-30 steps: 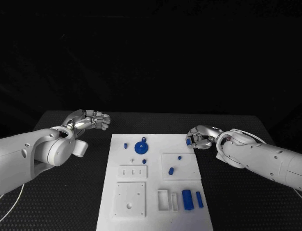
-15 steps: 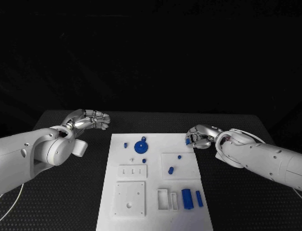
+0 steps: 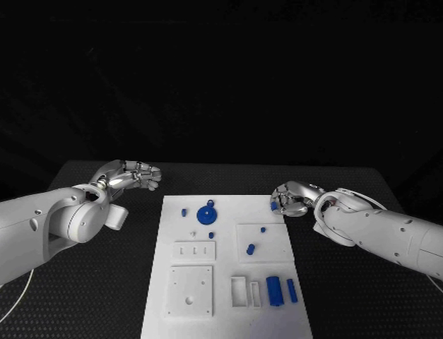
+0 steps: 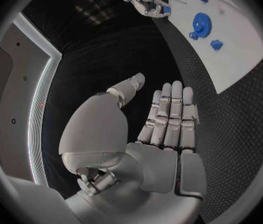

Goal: Assemble the parts on the task board

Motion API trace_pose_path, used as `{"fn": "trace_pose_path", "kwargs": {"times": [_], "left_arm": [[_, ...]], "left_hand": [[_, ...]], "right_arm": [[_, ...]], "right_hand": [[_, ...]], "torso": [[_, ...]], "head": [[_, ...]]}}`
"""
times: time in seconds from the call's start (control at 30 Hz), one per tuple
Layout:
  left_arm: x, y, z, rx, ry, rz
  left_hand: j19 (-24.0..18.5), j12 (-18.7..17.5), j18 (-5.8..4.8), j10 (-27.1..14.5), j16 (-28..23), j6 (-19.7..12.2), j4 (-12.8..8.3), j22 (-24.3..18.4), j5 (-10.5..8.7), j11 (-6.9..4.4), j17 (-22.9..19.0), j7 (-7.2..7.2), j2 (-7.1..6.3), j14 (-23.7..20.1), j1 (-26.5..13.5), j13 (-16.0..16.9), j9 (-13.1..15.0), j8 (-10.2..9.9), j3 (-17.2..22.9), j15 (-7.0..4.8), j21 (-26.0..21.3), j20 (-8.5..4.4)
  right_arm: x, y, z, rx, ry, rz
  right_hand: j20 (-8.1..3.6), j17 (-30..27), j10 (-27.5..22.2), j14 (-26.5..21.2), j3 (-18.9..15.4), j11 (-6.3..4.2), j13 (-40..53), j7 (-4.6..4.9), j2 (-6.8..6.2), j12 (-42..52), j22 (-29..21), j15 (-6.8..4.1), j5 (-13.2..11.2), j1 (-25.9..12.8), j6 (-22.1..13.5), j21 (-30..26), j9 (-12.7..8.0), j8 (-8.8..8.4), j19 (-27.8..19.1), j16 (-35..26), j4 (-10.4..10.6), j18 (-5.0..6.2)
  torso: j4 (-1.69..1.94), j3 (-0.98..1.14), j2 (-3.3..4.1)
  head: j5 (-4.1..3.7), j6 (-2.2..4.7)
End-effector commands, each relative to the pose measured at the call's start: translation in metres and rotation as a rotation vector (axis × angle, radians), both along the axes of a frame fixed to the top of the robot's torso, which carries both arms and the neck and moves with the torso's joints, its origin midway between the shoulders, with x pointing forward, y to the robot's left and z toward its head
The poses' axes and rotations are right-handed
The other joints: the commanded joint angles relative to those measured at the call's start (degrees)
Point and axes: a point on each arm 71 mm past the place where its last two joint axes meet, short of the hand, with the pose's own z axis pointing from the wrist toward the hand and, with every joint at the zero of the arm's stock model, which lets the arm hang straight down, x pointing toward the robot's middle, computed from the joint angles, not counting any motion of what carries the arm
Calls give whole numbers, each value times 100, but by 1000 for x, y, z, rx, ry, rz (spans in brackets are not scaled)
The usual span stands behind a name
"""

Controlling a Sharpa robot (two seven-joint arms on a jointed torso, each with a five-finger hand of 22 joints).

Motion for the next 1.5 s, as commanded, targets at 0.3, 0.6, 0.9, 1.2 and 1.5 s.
{"fn": "trace_pose_path", "kwargs": {"times": [0.3, 0.6, 0.9, 1.2, 1.5], "left_arm": [[-3, -13, -2, 24, 48, -84], [-8, -43, 0, 74, 111, -146], [-14, -79, -4, 102, 167, -184], [-15, -104, -11, 140, 240, -277], [-24, -120, -16, 191, 296, -371]], "left_hand": [[18, 237, 41, 525, 35, 522, 223, 103, -26, -221, 42, -181, 268, 87, -347, 126, 40, 96, -79, -37, -13, -62], [152, 284, 40, 752, 155, 715, 450, 106, -95, -319, 103, -236, 167, 282, -746, 175, 1, -3, -216, -139, 51, -156], [199, 338, 28, 924, 269, 749, 558, 113, -112, -407, 169, -246, 121, 329, -874, 218, -13, -58, -273, -186, 94, -204], [202, 311, 10, 947, 313, 697, 948, 100, -112, -395, 197, -198, 25, 302, -1276, 224, -58, -147, -333, -185, 96, -208], [183, 472, 11, 1303, 501, 1080, 1555, 107, -116, -569, 287, -370, 40, 459, -1825, 333, 21, 15, -425, -276, 101, -252]], "right_arm": [[-3, 19, 21, 10, -7, -17], [-4, 64, 56, -22, -3, 55], [-14, 114, 71, -37, -21, 155], [-26, 141, 76, -32, -50, 232], [-36, 163, 81, -34, -91, 292]], "right_hand": [[-42, 41, -150, 83, 269, -270, 102, -178, -45, 44, 79, -114, 226, -203, 1145, 65, 152, 27, 68, 13, -156, 242], [-48, 47, -117, 112, 377, -281, 131, -189, -102, 38, 66, -125, 209, -229, 1171, 76, 202, 23, 97, 5, -159, 242], [-45, 53, -97, 129, 417, -287, 152, -195, -129, 31, 59, -129, 313, -272, 1187, 83, 238, 18, 113, -3, -155, 242], [-42, 54, -93, 133, 430, -289, 158, -197, -146, 27, 57, -130, 332, -279, 1190, 84, 248, 15, 115, -6, -155, 242], [-42, 55, -91, 135, 434, -290, 160, -198, -150, 26, 56, -131, 335, -281, 1191, 84, 252, 14, 117, -7, -155, 242]], "torso": [[-8, -15, -8], [-5, -27, -48], [-21, -66, -154], [-13, -83, -227], [-18, -78, -230]], "head": [[4, 44], [14, 89], [104, 92], [215, 63], [207, 21]]}}
